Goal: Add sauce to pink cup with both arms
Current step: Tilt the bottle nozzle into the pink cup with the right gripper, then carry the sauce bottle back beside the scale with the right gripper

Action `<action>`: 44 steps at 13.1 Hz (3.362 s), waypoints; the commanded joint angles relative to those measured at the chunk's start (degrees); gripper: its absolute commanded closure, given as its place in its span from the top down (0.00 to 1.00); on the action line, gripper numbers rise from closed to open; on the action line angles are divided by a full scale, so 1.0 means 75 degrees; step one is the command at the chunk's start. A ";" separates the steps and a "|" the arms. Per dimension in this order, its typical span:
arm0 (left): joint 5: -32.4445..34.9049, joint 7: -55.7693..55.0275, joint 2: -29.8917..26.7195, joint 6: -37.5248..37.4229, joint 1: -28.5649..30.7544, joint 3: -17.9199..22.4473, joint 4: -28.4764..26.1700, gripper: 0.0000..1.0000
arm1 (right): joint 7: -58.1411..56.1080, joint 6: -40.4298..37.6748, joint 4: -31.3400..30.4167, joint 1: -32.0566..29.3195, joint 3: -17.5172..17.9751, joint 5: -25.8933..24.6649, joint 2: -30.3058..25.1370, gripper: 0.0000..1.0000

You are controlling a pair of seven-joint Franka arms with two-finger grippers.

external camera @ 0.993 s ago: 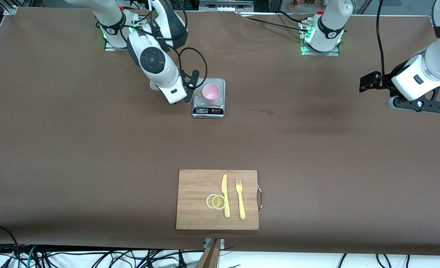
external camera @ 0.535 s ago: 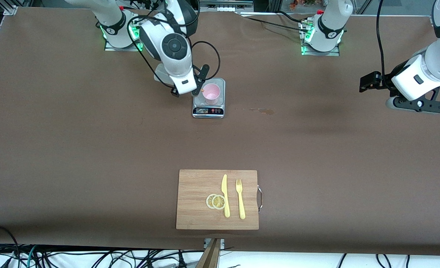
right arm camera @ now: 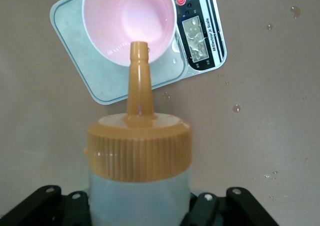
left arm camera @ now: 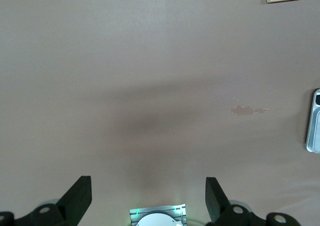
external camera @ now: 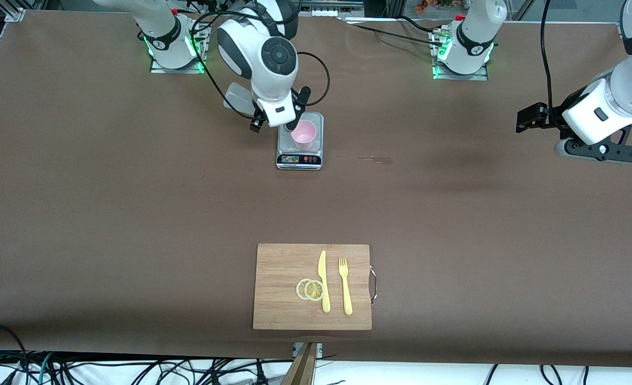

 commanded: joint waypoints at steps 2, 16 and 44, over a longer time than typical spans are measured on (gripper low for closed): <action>0.0064 -0.0049 0.0125 -0.0061 0.0032 -0.0054 0.0234 1.00 | 0.0195 -0.0742 0.0711 0.0184 0.0044 -0.0488 0.0408 0.05; 0.0064 -0.0049 0.0125 -0.0061 0.0043 -0.0042 0.0234 1.00 | -0.1851 -0.1634 0.1544 -0.0412 -0.0845 0.0423 -0.0036 0.06; 0.0052 -0.0049 0.0148 -0.0061 0.0055 -0.0042 0.0234 1.00 | -1.7099 -0.3989 0.0210 -0.4106 -0.3413 1.0442 0.3712 0.08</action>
